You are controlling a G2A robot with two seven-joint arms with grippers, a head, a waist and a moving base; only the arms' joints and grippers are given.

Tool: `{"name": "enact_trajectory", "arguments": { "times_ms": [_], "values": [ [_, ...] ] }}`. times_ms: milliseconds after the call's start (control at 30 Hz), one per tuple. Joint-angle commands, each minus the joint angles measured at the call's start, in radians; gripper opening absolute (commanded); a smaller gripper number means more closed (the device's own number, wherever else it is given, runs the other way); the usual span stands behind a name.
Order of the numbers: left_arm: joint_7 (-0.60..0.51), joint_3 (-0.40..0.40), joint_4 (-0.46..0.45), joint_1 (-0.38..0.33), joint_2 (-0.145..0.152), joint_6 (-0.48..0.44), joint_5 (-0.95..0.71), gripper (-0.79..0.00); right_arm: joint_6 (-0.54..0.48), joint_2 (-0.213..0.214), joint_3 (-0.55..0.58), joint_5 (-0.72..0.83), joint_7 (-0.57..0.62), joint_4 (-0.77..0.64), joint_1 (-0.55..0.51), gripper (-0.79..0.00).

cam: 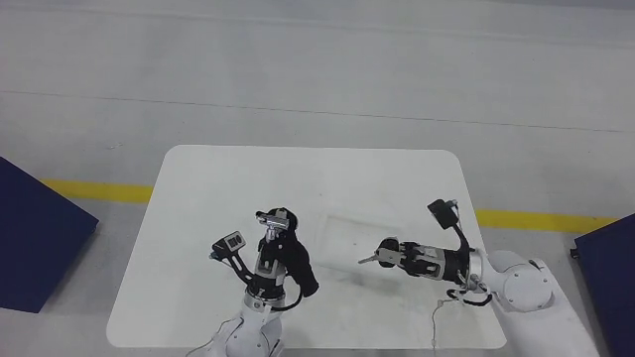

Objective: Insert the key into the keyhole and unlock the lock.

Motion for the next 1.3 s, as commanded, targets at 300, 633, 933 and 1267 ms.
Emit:
{"name": "enact_trajectory", "arguments": {
  "times_ms": [300, 633, 933, 1267],
  "values": [
    [0.097, -0.097, 0.041, 0.005, -0.013, -0.092, 0.411, -0.785, 0.178, -0.018, -0.147, 0.073, -0.067, 0.036, 0.11, -0.785],
    [0.129, -0.105, 0.049, 0.004, -0.017, -0.092, 0.479, -0.785, 0.213, -0.022, -0.166, 0.111, -0.091, 0.045, 0.117, -0.785],
    [0.211, -0.166, 0.125, -0.049, 0.0, -0.092, 0.691, -0.785, 0.213, -0.022, -0.166, 0.111, -0.091, 0.045, 0.117, -0.785],
    [0.415, -0.101, 0.197, -0.172, 0.039, -0.092, 0.964, -0.785, 0.213, -0.022, -0.166, 0.111, -0.091, 0.045, 0.117, -0.785]
  ]
}}
